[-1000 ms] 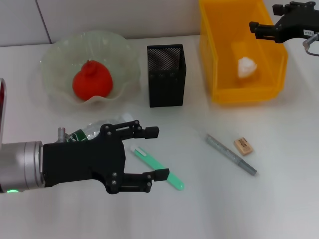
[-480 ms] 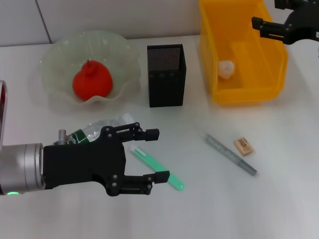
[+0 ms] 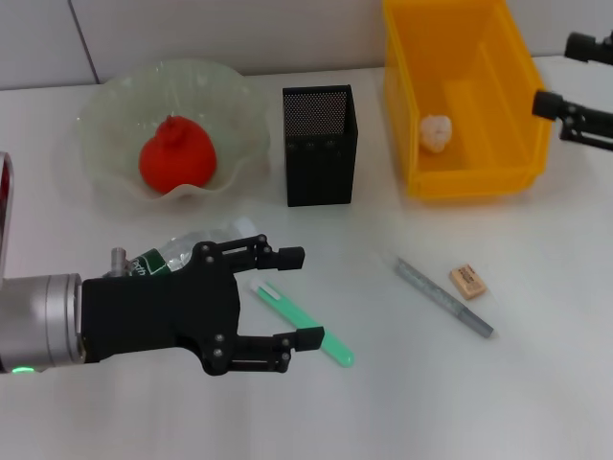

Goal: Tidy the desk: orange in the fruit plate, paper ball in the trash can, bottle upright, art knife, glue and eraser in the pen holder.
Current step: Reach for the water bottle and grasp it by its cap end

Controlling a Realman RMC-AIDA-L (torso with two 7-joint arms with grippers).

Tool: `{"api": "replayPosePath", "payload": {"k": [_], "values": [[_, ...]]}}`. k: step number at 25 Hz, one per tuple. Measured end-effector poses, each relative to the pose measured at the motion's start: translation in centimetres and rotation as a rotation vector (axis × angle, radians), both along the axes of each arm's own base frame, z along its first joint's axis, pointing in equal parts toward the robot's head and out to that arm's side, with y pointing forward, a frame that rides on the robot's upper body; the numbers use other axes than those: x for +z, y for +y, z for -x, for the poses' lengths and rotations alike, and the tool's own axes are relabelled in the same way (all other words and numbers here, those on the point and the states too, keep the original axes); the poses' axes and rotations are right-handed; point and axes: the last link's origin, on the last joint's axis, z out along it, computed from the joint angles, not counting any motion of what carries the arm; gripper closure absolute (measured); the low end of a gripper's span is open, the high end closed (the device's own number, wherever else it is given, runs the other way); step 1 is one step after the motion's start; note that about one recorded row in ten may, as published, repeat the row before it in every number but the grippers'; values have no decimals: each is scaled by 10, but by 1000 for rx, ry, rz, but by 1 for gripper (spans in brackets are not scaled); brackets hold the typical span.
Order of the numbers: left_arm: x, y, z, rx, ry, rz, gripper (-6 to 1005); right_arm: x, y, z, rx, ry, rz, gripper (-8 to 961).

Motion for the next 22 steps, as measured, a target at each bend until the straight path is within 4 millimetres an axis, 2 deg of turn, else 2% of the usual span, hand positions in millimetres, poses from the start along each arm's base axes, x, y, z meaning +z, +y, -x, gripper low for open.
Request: {"api": "replayPosePath", "payload": {"k": [2, 5, 7, 17, 22], "values": [[1, 1, 1, 14, -1, -3, 188, -2, -16, -5, 40, 15, 44, 213], [2, 4, 1, 32, 5, -7, 188, -8, -27, -8, 72, 7, 69, 213], [2, 12, 3, 90, 24, -24, 188, -16, -40, -11, 117, -2, 94, 213], [5, 24, 2, 109, 57, -80, 188, -35, -67, -28, 109, 30, 189, 213], [10, 33, -3, 110, 87, -120, 189, -40, -72, -37, 90, 59, 199, 213]]}}
